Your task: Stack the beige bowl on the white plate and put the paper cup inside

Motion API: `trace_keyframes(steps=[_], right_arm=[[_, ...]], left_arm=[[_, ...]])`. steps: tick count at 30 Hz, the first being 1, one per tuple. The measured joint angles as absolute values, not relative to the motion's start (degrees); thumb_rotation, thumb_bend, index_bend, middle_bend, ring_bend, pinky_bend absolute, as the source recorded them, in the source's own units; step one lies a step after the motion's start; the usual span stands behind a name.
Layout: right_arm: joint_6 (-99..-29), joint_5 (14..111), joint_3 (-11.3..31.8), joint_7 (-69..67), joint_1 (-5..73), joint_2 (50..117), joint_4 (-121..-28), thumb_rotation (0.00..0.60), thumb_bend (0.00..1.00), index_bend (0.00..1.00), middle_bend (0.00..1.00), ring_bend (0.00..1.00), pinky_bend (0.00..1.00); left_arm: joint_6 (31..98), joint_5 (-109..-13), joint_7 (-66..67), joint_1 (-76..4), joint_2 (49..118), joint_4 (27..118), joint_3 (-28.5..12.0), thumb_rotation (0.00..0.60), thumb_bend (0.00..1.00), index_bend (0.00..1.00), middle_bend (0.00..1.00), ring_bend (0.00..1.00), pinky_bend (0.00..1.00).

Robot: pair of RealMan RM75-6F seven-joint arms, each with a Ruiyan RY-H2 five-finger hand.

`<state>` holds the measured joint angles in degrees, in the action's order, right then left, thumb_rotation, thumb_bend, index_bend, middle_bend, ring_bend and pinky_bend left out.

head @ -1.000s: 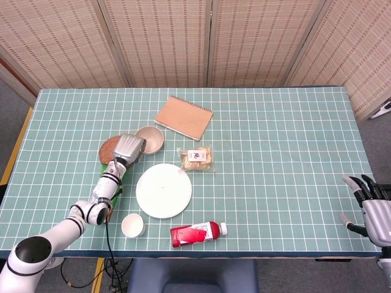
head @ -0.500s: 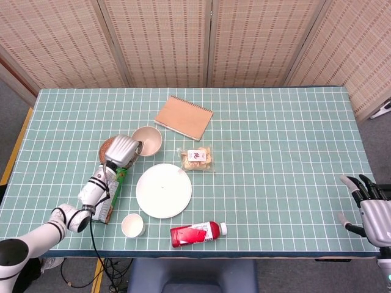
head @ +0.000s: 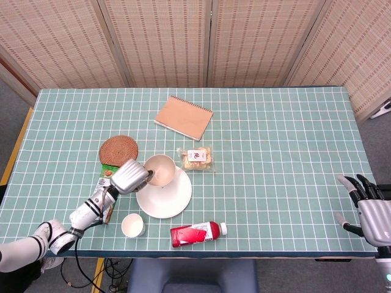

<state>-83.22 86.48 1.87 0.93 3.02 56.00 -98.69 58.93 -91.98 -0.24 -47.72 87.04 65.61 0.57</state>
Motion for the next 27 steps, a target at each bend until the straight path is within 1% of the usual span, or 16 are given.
trace_keyframes(steps=[4,10,14,16,22,24,25,27], right_arm=[[-83.31,86.45,1.84,0.96,2.95,55.95,-98.73,0.600,0.24,0.12,0.15,0.04,0.14],[-83.49,86.51,1.85,0.78,2.87,55.92,-98.62,0.600,0.24,0.12,0.15,0.04,0.14],[-83.46,86.48,1.82,0.60,2.86,55.98,-98.45,0.600,0.24,0.12,0.15,0.04,0.14],[-83.54,86.56,1.83,0.51,2.85,56.01,-98.39,0.600,0.24,0.12,0.15,0.04,0.14],[-83.65,86.54,1.83,0.22,2.76,56.00,-98.19,0.600,0.24,0.12,0.15,0.04,0.14],[-83.62,86.57,1.84,0.10,2.79,56.07,-98.09,0.600,0.24,0.12,0.15,0.04,0.14],[-83.60,86.59,1.84,0.05,2.81,56.11,-98.04,0.600,0.24,0.12,0.15,0.04,0.14],[-83.58,86.64,1.86,-0.03,2.86,56.21,-97.94,0.600,0.24,0.12,0.15,0.04,0.14]], left_arm=[[58.62,-92.94,2.42,-47.64,86.80,67.82,1.55,0.600,0.46,0.62,0.93,0.95,1.00],[56.92,-93.45,6.05,-47.57,87.22,68.75,2.49,0.600,0.46,0.62,0.93,0.94,1.00],[56.06,-93.27,7.48,-47.44,87.42,68.77,2.75,0.600,0.46,0.59,0.92,0.93,1.00],[55.43,-93.02,8.53,-47.35,87.41,68.94,2.84,0.600,0.45,0.53,0.91,0.93,1.00],[55.29,-90.52,12.31,-46.23,86.11,71.95,2.00,0.600,0.45,0.22,0.83,0.88,0.99],[55.32,-89.21,14.42,-45.67,85.10,73.87,1.57,0.600,0.44,0.15,0.79,0.84,0.99],[55.35,-88.65,15.41,-45.41,84.60,74.83,1.40,0.600,0.44,0.11,0.76,0.81,0.99],[55.52,-87.47,17.90,-44.76,83.31,77.17,1.06,0.600,0.43,0.07,0.70,0.74,0.98]])
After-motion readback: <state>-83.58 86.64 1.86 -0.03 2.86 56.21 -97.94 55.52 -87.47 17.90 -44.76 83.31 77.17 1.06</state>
